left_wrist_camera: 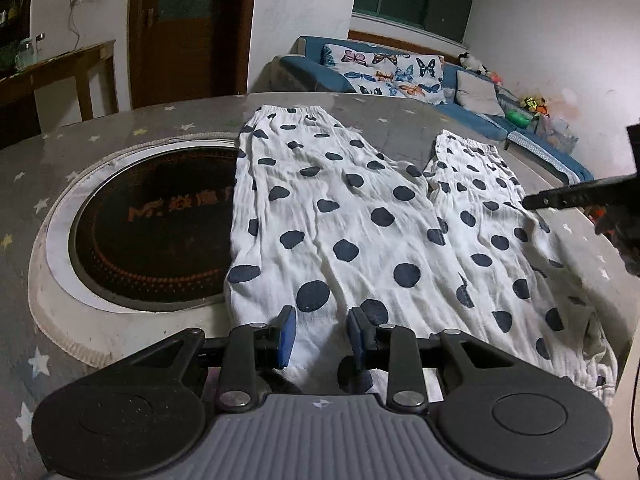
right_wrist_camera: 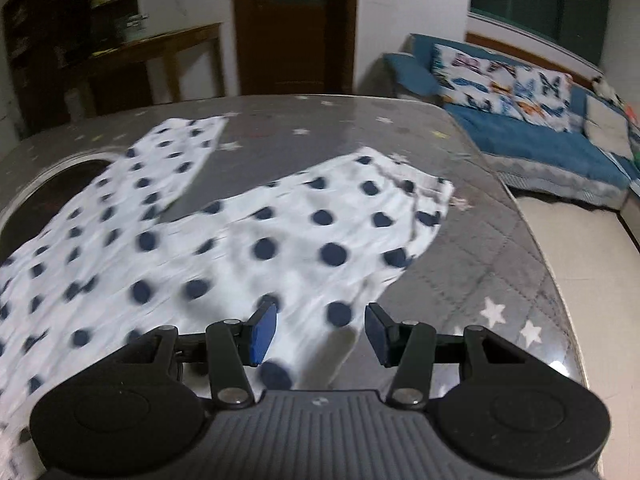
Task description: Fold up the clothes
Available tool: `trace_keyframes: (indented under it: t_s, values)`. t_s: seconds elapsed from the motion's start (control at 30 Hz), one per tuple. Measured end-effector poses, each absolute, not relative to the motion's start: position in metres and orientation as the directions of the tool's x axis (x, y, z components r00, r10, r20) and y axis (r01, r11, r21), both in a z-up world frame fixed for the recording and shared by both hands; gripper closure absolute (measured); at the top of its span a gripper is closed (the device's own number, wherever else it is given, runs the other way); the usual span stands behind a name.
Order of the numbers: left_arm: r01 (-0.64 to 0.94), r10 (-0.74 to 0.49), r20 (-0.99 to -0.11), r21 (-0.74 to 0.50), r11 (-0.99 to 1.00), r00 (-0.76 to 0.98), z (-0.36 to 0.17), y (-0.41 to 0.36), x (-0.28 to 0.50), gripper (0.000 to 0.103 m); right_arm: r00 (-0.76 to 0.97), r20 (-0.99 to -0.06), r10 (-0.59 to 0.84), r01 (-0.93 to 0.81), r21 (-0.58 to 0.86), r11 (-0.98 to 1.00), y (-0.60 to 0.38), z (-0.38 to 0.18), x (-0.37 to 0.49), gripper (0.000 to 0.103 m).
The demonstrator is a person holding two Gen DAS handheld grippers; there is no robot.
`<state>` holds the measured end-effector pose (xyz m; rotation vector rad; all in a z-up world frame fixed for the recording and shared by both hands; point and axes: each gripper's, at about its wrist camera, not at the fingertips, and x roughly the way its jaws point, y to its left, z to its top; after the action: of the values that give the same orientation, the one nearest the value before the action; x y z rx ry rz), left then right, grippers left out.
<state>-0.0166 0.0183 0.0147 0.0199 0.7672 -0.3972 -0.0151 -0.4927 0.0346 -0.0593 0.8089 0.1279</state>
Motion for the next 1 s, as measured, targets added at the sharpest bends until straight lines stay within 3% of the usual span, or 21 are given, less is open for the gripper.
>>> trace_keyframes:
  t_s: [0.5,1.0]
  values:
    - [0.350,-0.265,-0.686,-0.015,0.937,0.678,0.013,0.008,-0.018,0.071,0.704,-0.710,0.019,-0.039,-0.011,0.999,-0.511,0.018,0.028,0.052]
    - [0.306,-0.241,-0.677,-0.025,0.952,0.695,0.021,0.015,-0.023,0.071,0.724,-0.690,-0.007,-0.067,-0.080,0.995,-0.498,0.030,0.042,0.052]
